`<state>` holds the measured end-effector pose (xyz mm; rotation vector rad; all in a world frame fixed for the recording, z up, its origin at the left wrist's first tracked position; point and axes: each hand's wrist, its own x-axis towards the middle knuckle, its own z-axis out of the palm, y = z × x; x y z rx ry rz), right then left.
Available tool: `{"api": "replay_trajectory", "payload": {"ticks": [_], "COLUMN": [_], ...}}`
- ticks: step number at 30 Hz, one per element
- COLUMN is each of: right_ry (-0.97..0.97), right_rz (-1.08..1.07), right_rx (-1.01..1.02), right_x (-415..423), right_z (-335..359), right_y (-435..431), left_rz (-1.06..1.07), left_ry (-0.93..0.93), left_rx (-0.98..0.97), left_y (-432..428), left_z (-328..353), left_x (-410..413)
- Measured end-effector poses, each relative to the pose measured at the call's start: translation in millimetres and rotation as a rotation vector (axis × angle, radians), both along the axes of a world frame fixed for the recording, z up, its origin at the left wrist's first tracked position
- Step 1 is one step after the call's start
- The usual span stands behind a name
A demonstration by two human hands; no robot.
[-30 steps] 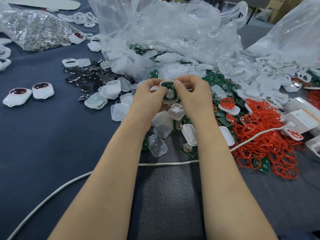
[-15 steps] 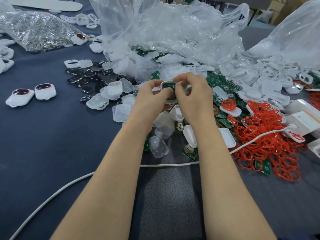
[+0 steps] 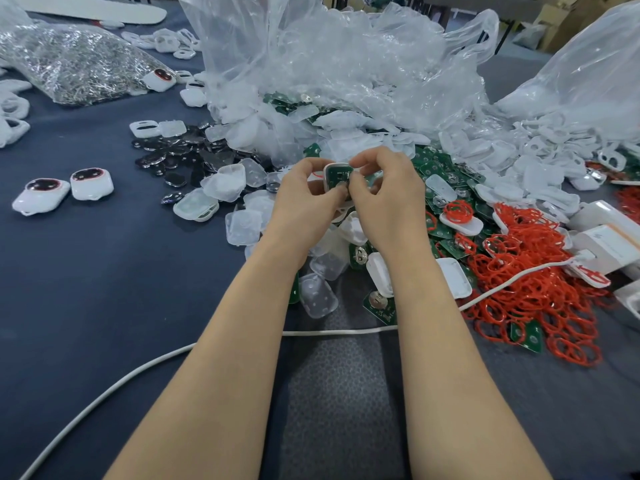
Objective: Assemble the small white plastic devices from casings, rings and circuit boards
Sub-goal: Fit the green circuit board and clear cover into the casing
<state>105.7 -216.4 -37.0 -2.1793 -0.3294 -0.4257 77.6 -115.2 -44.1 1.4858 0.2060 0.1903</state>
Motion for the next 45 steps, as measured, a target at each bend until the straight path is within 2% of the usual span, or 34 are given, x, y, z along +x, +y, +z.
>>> {"api": "replay_trajectory", "payload": {"ticks": [7,14,21,28,31,35,40,45], "right_ry": [0.010,0.177,0.217,0.170,0.153,0.189,0.192,0.190], "right_rz": [0.011,0.084,0.187,0.192,0.199,0.226,0.248,0.241], "right_rx": [0.008,0.183,0.290,0.210,0.189,0.316,0.462,0.474], "right_x": [0.7,5.8,7.4,6.9,6.6,4.8,3.2,4.6], "right_z": [-0.4,2.7,4.6,4.9,5.2,7.3,8.8,9.2], "right_y": [1.4,-3.3,-15.3,-15.2,-13.7,-15.2,-17.6,-20.1], "left_rz": [0.004,0.002,-0.004,-0.024,-0.005,0.045,0.033,0.026], "left_ry": [-0.016,0.016,0.056,0.043,0.058,0.131,0.164,0.161], "left_rx": [0.014,0.024,-0.072,-0.055,-0.126,-0.293,-0.345,-0.345], "left_y": [-0.5,0.6,2.4,3.4,2.7,1.9,1.7,1.5], "left_z": [-0.8,-1.9,-1.6,-3.9,-2.6,0.5,0.0,1.0], "left_x": [-0.1,1.9,4.7,7.0,8.0,12.4,13.7,13.4]}}
